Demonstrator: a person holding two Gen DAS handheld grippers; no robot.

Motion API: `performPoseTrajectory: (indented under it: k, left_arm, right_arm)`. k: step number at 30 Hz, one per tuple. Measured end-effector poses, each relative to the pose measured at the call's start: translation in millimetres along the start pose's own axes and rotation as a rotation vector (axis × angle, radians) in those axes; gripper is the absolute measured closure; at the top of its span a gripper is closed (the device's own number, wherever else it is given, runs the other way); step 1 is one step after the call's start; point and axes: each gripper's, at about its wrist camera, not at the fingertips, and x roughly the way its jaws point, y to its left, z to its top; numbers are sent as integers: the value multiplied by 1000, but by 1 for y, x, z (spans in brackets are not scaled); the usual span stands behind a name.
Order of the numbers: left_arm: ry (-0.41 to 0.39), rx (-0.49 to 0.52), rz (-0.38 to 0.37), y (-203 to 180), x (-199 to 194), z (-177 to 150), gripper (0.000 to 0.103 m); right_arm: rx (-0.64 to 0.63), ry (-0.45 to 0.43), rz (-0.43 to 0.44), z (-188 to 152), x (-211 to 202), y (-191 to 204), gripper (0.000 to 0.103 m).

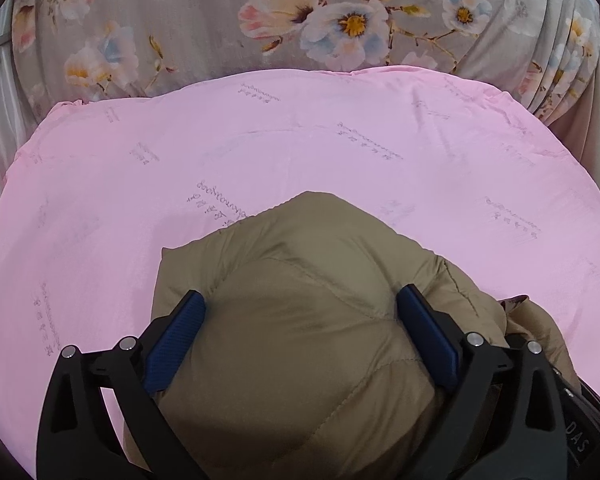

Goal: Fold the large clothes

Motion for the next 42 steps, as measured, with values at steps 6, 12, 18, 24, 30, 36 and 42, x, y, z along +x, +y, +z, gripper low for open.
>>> performPoseTrajectory:
  k: [6,12,18,24,30,36,42]
  left_arm:
    - [0,1,17,-2,5,0,7]
    - [23,-23,-43,11,-9,0,7]
    - [-11,-83,-118,34,-79,-25,7]
    - [-1,-58,-115,18,-100,-64,7]
    - [-85,3,-40,7,-98,-82,5]
    - [-134,18,-6,3,-93,-89,5]
    - [-150,26,8,1,-90,-93,5]
  right_arm:
    - [17,13,29,3,7,-5,81]
    - [19,65,95,11,-19,-13,72]
    - [-103,55,108,-14,-84,-11,71]
    - [-215,80,27,-55,-89,-4,76]
    - [-195,73,42,-70,-79,-18,76]
    - [-181,48,67,-76,-73,-25,76]
    - [-183,28,70,-80,-72,-26,76]
